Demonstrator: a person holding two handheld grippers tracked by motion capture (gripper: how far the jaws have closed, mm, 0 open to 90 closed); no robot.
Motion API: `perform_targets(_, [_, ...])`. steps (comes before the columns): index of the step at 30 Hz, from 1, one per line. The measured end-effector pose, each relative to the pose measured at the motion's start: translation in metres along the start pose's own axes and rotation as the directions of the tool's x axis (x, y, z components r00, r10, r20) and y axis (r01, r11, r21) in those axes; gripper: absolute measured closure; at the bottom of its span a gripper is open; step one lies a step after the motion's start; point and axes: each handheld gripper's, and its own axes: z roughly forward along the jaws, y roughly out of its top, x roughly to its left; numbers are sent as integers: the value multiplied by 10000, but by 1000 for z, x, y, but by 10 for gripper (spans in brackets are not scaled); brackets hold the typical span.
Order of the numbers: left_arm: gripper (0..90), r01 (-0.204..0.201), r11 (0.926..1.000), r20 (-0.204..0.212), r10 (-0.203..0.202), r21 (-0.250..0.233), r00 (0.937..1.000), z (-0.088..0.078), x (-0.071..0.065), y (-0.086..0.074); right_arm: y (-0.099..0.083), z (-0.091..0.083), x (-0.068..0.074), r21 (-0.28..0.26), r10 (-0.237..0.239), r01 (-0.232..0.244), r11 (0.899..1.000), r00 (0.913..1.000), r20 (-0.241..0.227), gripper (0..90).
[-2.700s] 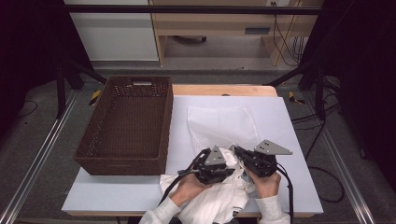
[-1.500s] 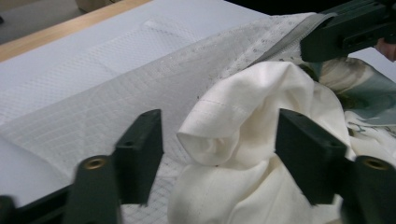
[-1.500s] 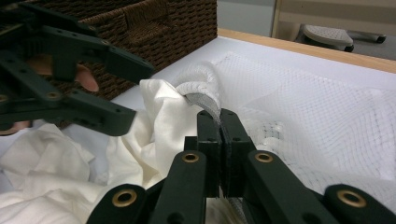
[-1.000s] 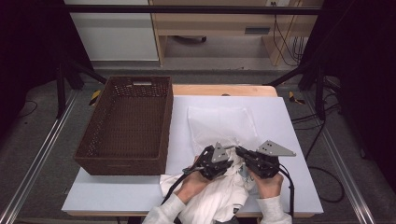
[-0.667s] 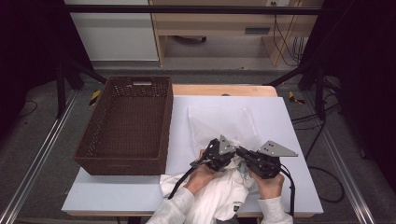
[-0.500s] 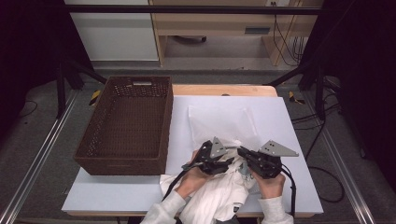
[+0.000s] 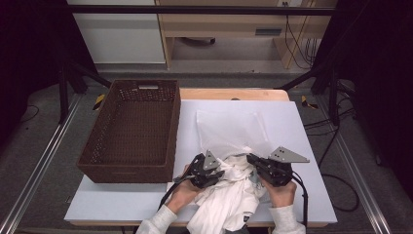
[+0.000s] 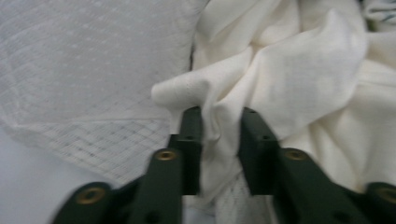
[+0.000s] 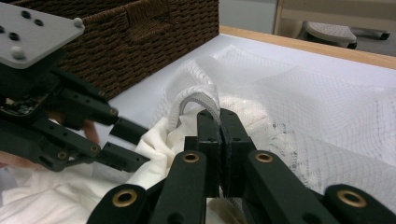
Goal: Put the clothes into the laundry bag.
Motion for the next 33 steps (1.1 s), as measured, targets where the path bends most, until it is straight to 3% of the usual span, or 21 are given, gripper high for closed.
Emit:
perform_targets(3, [818, -109, 9975, 406, 137, -691, 9991, -12, -7, 5, 0, 0, 1, 0, 18, -18, 10000, 10000, 14, 886])
perform_targets(5, [820, -53, 9918, 947, 175, -1276, 9954, -20, -14, 11, 0, 1, 1, -1, -16, 16, 10000, 10000, -5, 886])
perform_targets(6, [820, -121, 9896, 1023, 270, -1430, 9944, -21, -18, 15, 0, 2, 2, 22, -4, 4, 10000, 10000, -6, 886])
perform_targets(8, [821, -296, 9905, 996, 432, -1345, 9941, -13, -25, 25, 1, 3, 3, 6, 2, -2, 10000, 10000, -59, 886])
perform_targets(10, [821, -132, 9919, 1057, 268, -1267, 9940, -1, -28, 32, 1, 3, 3, -9, 39, -39, 10000, 9999, -103, 887])
perform_targets(15, [819, -178, 9944, 422, 223, -1046, 9989, 37, -32, 44, 1, 2, 4, -59, -10, 8, 10000, 9998, -211, 887])
perform_targets(17, [819, -476, 9940, -175, 461, -988, 9988, 45, -32, 48, 1, 1, 4, -85, -3, 1, 10000, 9997, -229, 887])
perform_targets(19, [819, -734, 9931, -808, 661, -911, 9945, 49, -31, 51, 3, -1, 5, -188, 14, -19, 9998, 9996, -289, 887])
perform_targets(20, [818, -641, 9934, -911, 555, -946, 9943, 50, -28, 51, 3, -3, 5, -247, -2, -5, 9997, 9996, -287, 887])
perform_targets(23, [812, -50, 9941, -534, -8, -1080, 9986, 47, -21, 50, 6, -10, 4, -331, 41, -48, 9994, 9998, -196, 887])
perform_targets(25, [752, 110, 9935, -321, -147, -1132, 9994, 38, -21, 47, 5, -12, 1, -325, 120, -126, 9994, 9998, -164, 887])
perform_targets(30, [430, 420, 9910, 535, -354, -1275, 9979, 0, -23, 36, 1, -6, -1, -30, 165, -165, 9999, 9998, -113, 887])
perform_targets(33, [320, 320, 9940, 978, -218, -1048, 9950, -21, -30, 25, 0, -4, 0, 24, 87, -87, 10000, 9999, -107, 887])
